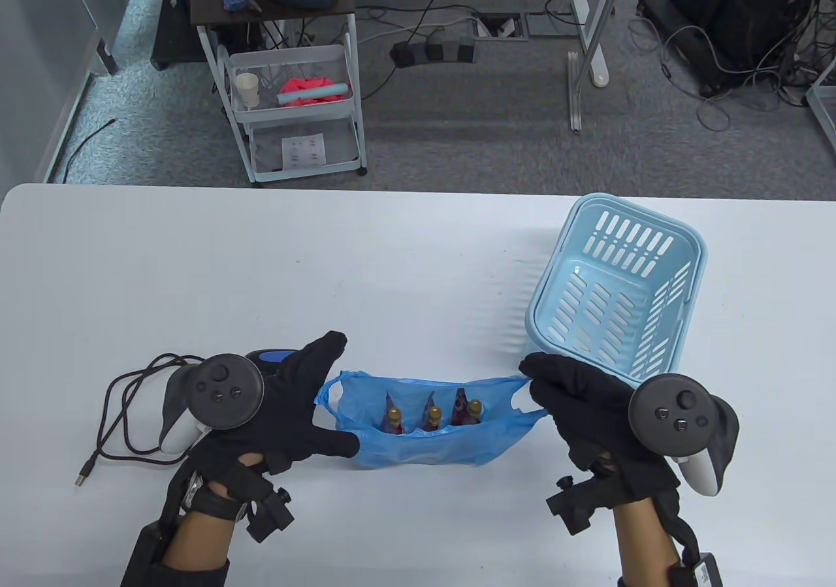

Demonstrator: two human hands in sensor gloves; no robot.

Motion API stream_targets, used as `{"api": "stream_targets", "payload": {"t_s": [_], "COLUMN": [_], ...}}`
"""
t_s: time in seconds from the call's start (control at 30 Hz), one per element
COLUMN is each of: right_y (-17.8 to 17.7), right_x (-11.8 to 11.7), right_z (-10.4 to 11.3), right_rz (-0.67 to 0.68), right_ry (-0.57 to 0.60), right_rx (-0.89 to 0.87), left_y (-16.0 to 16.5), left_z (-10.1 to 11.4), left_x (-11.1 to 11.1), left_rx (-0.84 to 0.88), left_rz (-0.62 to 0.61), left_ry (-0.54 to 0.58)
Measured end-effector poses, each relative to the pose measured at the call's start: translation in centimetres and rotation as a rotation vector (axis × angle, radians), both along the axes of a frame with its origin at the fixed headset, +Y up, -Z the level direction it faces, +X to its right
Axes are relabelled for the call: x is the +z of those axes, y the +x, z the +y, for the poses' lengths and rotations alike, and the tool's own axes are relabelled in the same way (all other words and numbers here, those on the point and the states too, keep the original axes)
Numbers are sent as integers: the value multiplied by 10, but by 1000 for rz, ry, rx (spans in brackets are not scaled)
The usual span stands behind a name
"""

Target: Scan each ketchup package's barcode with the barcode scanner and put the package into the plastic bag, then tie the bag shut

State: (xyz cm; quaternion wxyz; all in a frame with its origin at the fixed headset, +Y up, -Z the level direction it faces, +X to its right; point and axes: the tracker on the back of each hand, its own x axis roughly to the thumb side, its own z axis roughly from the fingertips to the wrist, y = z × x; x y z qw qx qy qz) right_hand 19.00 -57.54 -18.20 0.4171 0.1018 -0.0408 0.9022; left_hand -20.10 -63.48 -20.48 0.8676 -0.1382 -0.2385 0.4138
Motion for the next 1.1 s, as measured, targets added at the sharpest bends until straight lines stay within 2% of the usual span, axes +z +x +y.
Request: {"api": "stream_targets", "payload": {"t_s": [0.13, 0.2, 0.3, 0.4, 0.6, 0.73, 0.9, 1.1], "right_y": [1, 1, 2, 2, 6, 17, 39, 27], "right_x": [0, 0, 0, 2, 9, 18, 28, 16], "right_z": [0, 1, 2, 2, 5, 6, -18, -68], "right_rz": [6, 16, 19, 24, 32, 69, 59, 186], "right_ry": [-5, -6, 4, 24, 56, 84, 116, 1], "right_rx": [0, 7, 8, 31, 79, 50, -52, -130], "left_y": [7, 11, 16, 19, 21, 22, 20, 19], "left_z": [-12, -17, -21, -20, -17, -17, -18, -18], "left_x": [-12, -17, -21, -22, -21, -20, -17, -14], "left_rx": [42, 124, 171, 150, 126, 114, 124, 115], "left_rz": [57, 122, 138, 159, 171, 178, 187, 188], "left_ry": [-18, -2, -27, 26, 26, 37, 60, 95]}}
